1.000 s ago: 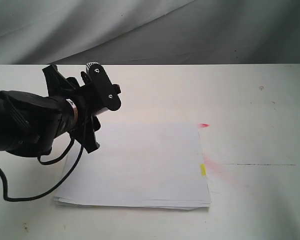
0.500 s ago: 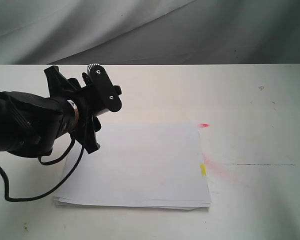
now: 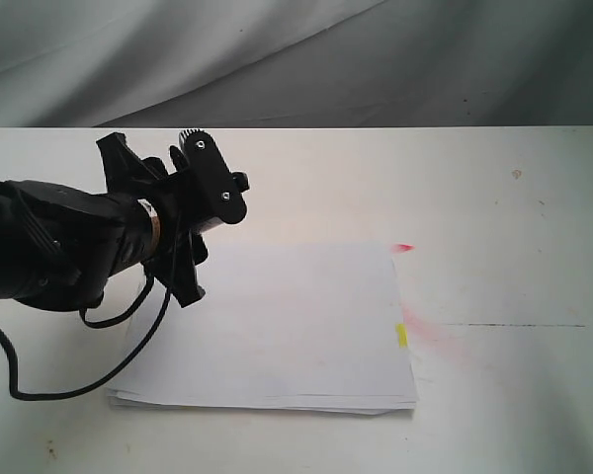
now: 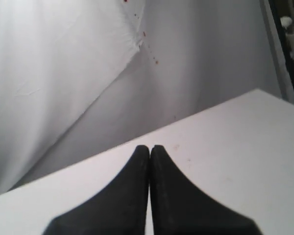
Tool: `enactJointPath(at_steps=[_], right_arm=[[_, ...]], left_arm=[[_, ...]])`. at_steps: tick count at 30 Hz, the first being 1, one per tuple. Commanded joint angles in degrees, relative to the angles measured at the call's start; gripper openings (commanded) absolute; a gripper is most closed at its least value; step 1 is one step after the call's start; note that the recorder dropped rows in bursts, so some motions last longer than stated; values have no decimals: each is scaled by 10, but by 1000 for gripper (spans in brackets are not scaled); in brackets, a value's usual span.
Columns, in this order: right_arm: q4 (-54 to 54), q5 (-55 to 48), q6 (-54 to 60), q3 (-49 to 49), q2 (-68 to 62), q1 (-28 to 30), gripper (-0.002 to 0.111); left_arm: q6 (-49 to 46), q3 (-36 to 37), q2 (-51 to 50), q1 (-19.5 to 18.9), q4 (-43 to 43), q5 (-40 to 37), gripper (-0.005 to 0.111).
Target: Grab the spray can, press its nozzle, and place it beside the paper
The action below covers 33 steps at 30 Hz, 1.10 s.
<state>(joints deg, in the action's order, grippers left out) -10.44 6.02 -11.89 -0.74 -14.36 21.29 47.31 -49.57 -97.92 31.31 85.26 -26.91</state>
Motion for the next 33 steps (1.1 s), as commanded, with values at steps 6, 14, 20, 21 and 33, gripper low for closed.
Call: enactJointPath(at_steps=[6,14,20,21,33], right_arm=[[-37,-245,134,-176,-10,-2,0],[-454,-549,615,-428,-307,-2,0],[-555,-686,731,-619,-565,-2,0],[-555,-687,733,-650,-601,-2,0],[-525,-729,731,-821,-823,-134,0]], left_arm=[[5,-7,4,2,10,0,0],[5,-7,4,2,10,0,0],[5,-7,4,2,10,0,0],[5,-7,4,2,10,0,0],[5,-7,4,2,8,0,0]])
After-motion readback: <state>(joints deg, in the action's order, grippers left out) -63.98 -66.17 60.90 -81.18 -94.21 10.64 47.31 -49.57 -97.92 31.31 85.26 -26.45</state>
